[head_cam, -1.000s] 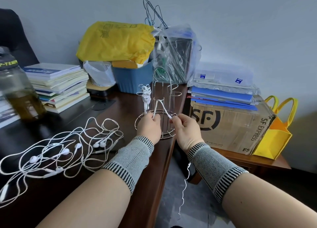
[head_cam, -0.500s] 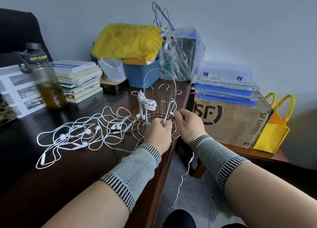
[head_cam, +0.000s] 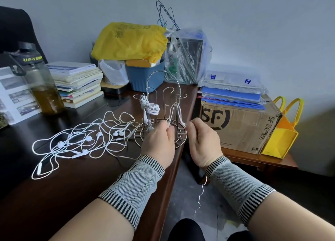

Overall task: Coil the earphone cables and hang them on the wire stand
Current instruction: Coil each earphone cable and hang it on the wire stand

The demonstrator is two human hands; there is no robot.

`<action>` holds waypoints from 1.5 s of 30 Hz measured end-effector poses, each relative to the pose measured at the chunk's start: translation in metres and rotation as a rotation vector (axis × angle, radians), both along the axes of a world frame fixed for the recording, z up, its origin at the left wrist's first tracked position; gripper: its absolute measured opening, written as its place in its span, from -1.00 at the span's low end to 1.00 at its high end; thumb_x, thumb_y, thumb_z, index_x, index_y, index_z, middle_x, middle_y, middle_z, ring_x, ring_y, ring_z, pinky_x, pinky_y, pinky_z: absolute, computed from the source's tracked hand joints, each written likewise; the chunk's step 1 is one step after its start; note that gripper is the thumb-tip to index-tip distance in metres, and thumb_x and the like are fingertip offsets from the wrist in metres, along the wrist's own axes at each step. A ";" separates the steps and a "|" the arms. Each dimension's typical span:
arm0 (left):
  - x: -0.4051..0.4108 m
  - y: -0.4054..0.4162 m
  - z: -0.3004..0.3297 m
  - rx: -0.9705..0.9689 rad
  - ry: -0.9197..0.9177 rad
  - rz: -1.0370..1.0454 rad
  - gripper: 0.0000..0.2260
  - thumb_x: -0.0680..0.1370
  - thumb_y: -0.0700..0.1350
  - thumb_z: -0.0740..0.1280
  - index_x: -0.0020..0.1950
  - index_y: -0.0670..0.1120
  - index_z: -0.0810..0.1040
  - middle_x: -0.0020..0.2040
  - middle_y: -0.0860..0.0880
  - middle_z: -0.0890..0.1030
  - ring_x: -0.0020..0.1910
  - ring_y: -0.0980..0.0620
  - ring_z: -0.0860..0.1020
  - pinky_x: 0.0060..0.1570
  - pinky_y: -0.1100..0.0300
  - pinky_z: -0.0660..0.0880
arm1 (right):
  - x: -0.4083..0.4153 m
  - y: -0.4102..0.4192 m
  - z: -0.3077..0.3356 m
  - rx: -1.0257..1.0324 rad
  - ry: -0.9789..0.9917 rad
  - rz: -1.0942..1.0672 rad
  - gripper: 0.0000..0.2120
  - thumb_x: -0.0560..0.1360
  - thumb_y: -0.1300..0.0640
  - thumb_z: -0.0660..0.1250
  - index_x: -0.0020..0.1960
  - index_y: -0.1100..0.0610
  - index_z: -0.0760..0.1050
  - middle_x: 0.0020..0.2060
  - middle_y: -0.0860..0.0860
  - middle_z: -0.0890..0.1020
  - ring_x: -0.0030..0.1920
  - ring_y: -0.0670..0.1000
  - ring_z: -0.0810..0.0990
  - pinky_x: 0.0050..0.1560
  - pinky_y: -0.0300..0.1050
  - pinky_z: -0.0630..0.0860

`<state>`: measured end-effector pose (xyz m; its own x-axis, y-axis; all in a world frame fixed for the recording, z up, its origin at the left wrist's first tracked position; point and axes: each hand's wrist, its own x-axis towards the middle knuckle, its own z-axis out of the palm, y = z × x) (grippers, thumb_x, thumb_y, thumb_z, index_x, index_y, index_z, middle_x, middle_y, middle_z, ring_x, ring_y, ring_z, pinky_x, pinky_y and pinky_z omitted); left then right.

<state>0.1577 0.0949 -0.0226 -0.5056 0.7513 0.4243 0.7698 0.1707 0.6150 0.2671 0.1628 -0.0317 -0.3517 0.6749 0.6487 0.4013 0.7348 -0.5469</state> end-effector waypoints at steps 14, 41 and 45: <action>-0.014 0.007 -0.001 0.297 -0.465 -0.223 -0.78 0.47 0.09 0.17 -0.06 0.03 0.54 -0.36 0.12 0.54 -0.29 0.10 0.51 -0.18 0.13 0.46 | -0.021 -0.007 -0.005 0.122 0.026 0.063 -0.61 0.50 -0.11 0.09 -0.19 0.14 0.54 -0.32 -0.02 0.55 -0.34 0.04 0.54 -0.33 -0.12 0.46; -0.016 0.025 0.007 0.203 -0.735 -0.064 -0.56 0.61 0.05 0.25 -0.40 -0.17 0.41 -0.59 0.05 0.38 -0.48 -0.02 0.37 -0.36 0.14 0.33 | -0.027 0.020 0.015 0.147 -0.004 0.044 -0.84 0.46 0.05 0.31 -0.17 0.10 0.62 -0.30 -0.03 0.64 -0.30 -0.02 0.59 -0.26 -0.16 0.53; -0.013 0.026 0.007 0.208 -0.445 -0.020 -0.61 0.58 0.02 0.27 -0.32 -0.22 0.49 -0.48 -0.16 0.52 -0.44 -0.13 0.45 -0.34 0.05 0.43 | -0.016 0.019 0.008 0.140 -0.020 0.066 -0.83 0.46 0.07 0.30 -0.13 0.11 0.64 -0.30 -0.02 0.66 -0.32 -0.04 0.60 -0.26 -0.25 0.48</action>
